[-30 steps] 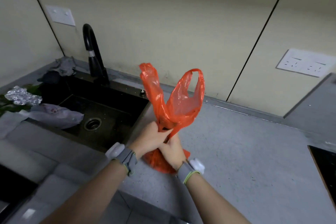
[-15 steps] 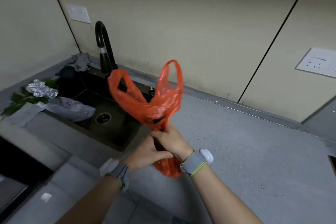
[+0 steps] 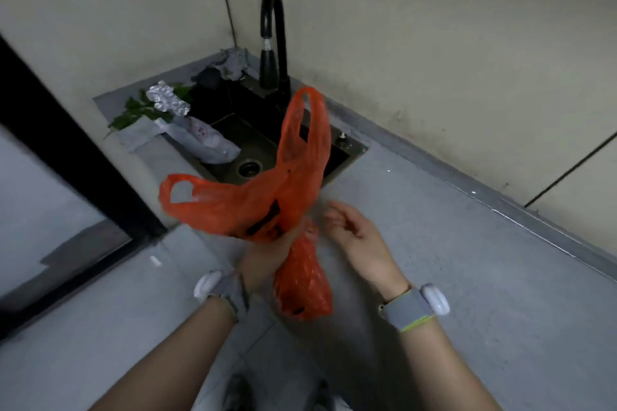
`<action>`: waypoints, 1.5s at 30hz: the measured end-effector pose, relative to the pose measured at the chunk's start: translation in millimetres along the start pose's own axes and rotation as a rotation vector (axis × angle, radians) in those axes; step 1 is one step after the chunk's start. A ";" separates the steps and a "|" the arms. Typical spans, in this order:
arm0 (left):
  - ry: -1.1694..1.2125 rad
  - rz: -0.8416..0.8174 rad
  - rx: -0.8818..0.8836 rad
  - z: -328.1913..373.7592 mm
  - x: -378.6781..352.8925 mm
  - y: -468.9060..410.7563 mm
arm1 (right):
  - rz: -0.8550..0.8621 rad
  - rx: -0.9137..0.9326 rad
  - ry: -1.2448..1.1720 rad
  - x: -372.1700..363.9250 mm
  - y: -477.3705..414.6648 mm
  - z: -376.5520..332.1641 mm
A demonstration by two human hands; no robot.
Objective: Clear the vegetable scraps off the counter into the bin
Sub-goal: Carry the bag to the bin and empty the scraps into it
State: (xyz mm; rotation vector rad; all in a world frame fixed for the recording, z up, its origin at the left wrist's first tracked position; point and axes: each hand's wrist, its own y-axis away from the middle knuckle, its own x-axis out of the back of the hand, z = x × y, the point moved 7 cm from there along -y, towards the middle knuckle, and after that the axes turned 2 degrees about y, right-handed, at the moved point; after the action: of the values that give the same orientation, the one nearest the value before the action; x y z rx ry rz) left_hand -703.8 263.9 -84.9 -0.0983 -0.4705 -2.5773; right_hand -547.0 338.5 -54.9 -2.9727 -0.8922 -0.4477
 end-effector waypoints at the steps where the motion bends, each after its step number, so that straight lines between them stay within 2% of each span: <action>1: 0.142 0.002 -0.017 5.3 6.4 1.5 | 0.053 -0.041 0.003 2.1 -0.4 14.8; 3: 0.331 0.085 -0.010 4.8 29.6 11.1 | 0.032 -0.171 -0.011 -16.6 4.3 52.0; 5: 0.440 0.198 0.012 -7.5 56.8 17.4 | -0.062 -0.248 -0.062 -49.6 13.2 78.8; 8: 0.541 0.320 0.148 -29.7 87.9 28.0 | -0.093 -0.200 -0.046 -84.5 28.6 83.0; 11: 0.617 0.392 0.244 -54.2 119.5 42.4 | -0.195 -0.171 -0.164 -121.5 47.5 82.7; 13: 0.687 0.456 0.304 -73.1 142.4 57.5 | -0.282 -0.129 -0.139 -143.3 58.7 78.2; 17: 0.935 0.560 0.371 -109.5 177.2 95.5 | -0.397 -0.128 -0.175 -177.0 74.8 79.4; 20: 1.097 0.636 0.435 -140.9 202.7 140.1 | -0.483 -0.146 -0.072 -206.8 97.8 75.1; 23: 1.202 0.700 0.502 -169.7 217.3 195.3 | -0.554 -0.039 -0.026 -236.5 129.7 62.7; 27: 1.314 0.784 0.490 -203.2 229.4 276.6 | -0.651 0.028 -0.001 -276.2 186.7 51.6; 34: 1.429 0.887 0.533 -260.6 225.2 417.9 | -0.768 0.279 0.109 -318.4 307.3 31.4; 37: 1.444 0.948 0.557 -271.0 212.5 464.5 | -0.767 0.364 0.173 -334.7 346.4 35.3; 39: 1.460 0.951 0.546 -276.8 207.3 491.7 | -0.808 0.386 0.192 -344.7 372.1 36.6; 42: 1.517 1.026 0.528 -307.8 206.0 545.7 | -0.915 0.521 0.208 -361.6 430.0 24.6; 45: 1.579 1.029 0.506 -329.7 206.2 579.3 | -0.922 0.652 0.267 -376.0 463.5 17.8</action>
State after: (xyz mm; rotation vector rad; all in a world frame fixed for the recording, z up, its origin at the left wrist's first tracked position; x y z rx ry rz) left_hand -585.4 -416.9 -181.2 1.3358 -0.2537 -0.9137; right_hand -591.5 -250.9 -139.3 -1.7536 -1.8735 -0.4124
